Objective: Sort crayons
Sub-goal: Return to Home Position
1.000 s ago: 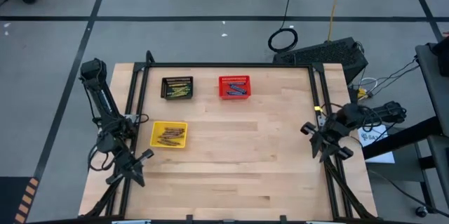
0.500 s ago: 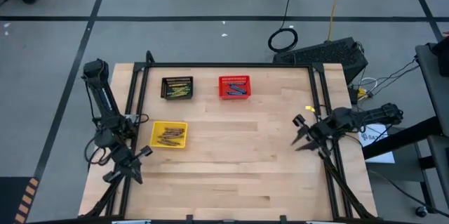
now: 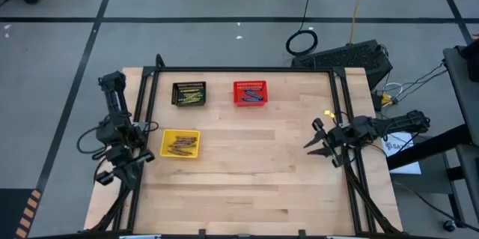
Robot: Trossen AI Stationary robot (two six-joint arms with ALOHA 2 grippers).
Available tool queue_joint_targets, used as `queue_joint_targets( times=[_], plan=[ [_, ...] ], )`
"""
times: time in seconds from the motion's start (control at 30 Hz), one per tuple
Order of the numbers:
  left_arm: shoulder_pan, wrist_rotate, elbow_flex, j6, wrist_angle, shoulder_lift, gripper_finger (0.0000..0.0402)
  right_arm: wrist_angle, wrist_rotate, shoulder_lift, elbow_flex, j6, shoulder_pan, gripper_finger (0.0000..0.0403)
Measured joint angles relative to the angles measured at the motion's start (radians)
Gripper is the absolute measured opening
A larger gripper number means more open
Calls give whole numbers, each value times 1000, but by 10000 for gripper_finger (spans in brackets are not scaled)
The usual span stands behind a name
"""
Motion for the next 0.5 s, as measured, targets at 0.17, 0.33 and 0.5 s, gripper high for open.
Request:
queue_joint_targets(
  times=[0.17,0.33,0.5],
  plan=[
    [0,0,-1,-4,-70,-116,1,-11,45,1,-1,-31,0,98],
    [0,-4,4,-5,-71,-115,1,-20,74,2,-1,-29,0,98],
    [0,22,5,-8,-102,-115,1,-38,162,22,-1,-27,-1,98]
  ],
)
